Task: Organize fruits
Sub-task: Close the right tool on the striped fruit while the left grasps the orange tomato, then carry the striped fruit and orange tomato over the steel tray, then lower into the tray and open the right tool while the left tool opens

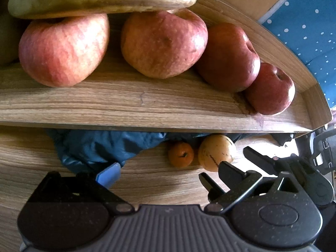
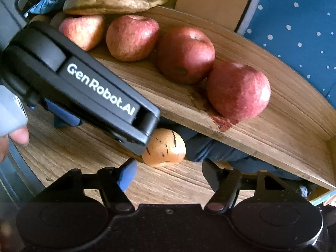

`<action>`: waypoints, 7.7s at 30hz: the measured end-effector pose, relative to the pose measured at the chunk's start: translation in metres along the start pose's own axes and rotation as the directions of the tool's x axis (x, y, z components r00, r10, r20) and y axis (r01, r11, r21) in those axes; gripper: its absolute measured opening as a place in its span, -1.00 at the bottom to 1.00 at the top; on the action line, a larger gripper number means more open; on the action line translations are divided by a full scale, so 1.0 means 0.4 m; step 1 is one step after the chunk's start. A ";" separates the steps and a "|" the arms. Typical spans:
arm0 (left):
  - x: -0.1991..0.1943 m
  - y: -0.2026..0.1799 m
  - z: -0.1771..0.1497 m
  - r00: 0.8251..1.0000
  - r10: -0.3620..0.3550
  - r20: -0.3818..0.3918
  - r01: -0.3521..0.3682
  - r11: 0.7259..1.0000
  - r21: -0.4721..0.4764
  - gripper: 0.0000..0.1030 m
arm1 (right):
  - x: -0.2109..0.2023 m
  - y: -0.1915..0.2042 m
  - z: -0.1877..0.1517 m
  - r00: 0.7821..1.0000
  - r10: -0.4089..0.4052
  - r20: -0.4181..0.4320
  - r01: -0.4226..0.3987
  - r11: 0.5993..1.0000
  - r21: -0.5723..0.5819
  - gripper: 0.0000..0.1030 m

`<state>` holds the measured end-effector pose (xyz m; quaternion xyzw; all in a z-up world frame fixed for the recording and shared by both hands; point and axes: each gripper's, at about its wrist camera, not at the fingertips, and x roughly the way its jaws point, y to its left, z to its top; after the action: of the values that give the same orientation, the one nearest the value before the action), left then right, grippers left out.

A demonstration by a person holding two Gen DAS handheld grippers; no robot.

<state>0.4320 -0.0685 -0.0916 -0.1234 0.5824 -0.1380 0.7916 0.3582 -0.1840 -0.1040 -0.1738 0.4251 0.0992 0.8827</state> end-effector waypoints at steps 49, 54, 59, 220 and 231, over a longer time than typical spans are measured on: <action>-0.011 -0.009 0.006 0.998 -0.048 0.027 0.047 0.998 0.030 0.01 | 0.023 -0.033 -0.012 1.000 0.011 0.005 -0.011 0.998 0.056 -0.03; -0.004 -0.015 0.006 0.998 -0.061 0.016 0.060 0.997 0.043 -0.23 | 0.031 -0.024 -0.011 1.000 0.018 -0.001 -0.018 0.999 0.029 -0.03; -0.004 -0.009 0.006 0.998 -0.056 0.019 0.055 0.998 0.036 -0.39 | 0.021 -0.013 -0.017 1.000 0.029 0.012 -0.029 1.000 -0.007 -0.04; -0.247 0.079 -0.340 0.987 0.152 0.040 -0.148 0.984 -0.095 0.07 | -0.313 0.152 -0.225 0.966 0.251 0.063 -0.255 0.965 0.060 0.26; -0.275 0.076 -0.335 0.980 0.181 0.084 -0.171 0.978 -0.117 0.45 | -0.343 0.123 -0.215 0.972 0.206 0.115 -0.215 0.973 0.079 0.63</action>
<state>0.2750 -0.0052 -0.0439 -0.1208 0.5599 -0.0293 0.8192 0.1956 -0.1761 -0.0569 -0.0819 0.3977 0.1819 0.8956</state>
